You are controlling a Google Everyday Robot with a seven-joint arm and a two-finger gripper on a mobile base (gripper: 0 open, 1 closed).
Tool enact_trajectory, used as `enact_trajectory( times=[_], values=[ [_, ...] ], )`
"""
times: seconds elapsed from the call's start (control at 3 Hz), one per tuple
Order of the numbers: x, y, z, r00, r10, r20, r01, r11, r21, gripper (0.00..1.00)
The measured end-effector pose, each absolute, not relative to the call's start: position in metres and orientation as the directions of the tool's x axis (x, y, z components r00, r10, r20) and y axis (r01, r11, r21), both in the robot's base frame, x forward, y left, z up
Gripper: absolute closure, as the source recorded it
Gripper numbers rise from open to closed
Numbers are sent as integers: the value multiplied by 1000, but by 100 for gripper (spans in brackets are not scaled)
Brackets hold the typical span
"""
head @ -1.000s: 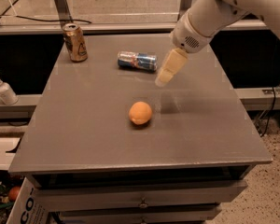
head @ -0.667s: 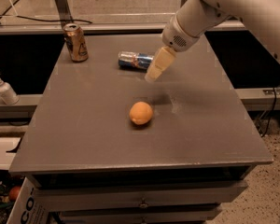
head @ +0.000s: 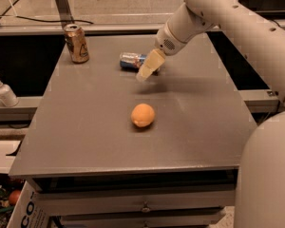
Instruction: Pick redbull can
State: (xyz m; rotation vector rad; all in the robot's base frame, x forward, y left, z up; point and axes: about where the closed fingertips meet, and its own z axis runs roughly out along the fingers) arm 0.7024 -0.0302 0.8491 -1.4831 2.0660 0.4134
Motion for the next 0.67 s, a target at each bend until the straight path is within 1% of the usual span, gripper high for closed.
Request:
enact_trajectory(
  times=[0.33, 0.67],
  values=[
    [711, -16, 840, -238, -751, -615, -939, 340, -52, 16],
    [715, -9, 838, -232, -741, -630, -940, 337, -51, 39]
  ],
)
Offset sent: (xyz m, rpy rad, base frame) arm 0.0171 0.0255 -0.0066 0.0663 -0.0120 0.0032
